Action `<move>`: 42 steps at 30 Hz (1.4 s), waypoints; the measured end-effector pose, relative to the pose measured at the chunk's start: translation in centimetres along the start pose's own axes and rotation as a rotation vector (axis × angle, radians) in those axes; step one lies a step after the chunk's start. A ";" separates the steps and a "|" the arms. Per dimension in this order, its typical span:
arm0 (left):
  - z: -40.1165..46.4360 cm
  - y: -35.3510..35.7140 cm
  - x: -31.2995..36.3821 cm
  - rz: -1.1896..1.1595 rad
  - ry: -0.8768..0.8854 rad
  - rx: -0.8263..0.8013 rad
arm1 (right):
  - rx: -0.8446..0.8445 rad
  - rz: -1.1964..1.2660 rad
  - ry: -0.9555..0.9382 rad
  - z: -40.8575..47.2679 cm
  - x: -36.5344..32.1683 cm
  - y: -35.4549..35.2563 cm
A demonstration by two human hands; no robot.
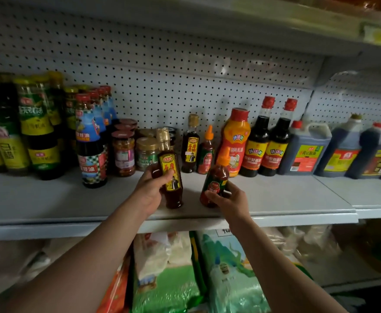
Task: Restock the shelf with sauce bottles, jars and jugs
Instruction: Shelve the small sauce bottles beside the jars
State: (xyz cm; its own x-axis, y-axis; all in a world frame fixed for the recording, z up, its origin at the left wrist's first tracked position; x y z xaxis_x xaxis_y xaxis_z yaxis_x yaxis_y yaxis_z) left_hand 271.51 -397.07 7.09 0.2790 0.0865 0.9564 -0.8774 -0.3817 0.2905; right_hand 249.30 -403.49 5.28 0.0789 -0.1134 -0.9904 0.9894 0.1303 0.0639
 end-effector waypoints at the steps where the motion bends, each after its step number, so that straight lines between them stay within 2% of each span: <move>1: 0.7 0.1 0.1 0.014 0.009 0.010 | -0.006 -0.052 -0.016 1.0 0.2 0.0; 7: 3.8 1.3 -0.3 0.170 0.082 0.008 | -0.063 -0.286 -0.167 5.1 -0.4 0.4; 13: 6.3 3.4 -1.2 0.403 0.066 0.009 | -0.066 -0.280 -0.186 7.9 0.5 0.5; 19: 7.4 4.8 -0.2 0.621 0.084 0.117 | -0.139 -0.258 -0.162 10.4 1.0 0.4; 29: 8.7 5.5 -0.4 0.651 0.058 0.116 | -0.154 -0.182 -0.203 11.0 1.5 0.4; 37: 9.9 4.3 -0.9 0.802 0.103 0.191 | -0.106 -0.184 -0.191 11.2 1.7 0.7; 42: 10.2 4.1 -0.7 0.827 0.136 0.168 | -0.098 -0.212 -0.198 11.3 1.7 0.9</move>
State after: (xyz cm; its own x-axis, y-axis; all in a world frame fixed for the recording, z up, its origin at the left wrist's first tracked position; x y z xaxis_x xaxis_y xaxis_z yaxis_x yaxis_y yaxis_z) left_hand 271.65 -408.05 7.34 -0.4839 -0.1749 0.8575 -0.7057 -0.5014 -0.5005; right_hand 251.72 -414.71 5.04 -0.0965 -0.3367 -0.9366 0.9707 0.1764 -0.1634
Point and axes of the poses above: each hand's wrist, its own z-axis towards the middle knuckle, its own y-axis out of the palm, x = y × z, the point moved 7 cm from there along z, towards the middle knuckle, and after that the axes turned 13 degrees about z, right-handed, at the moved point
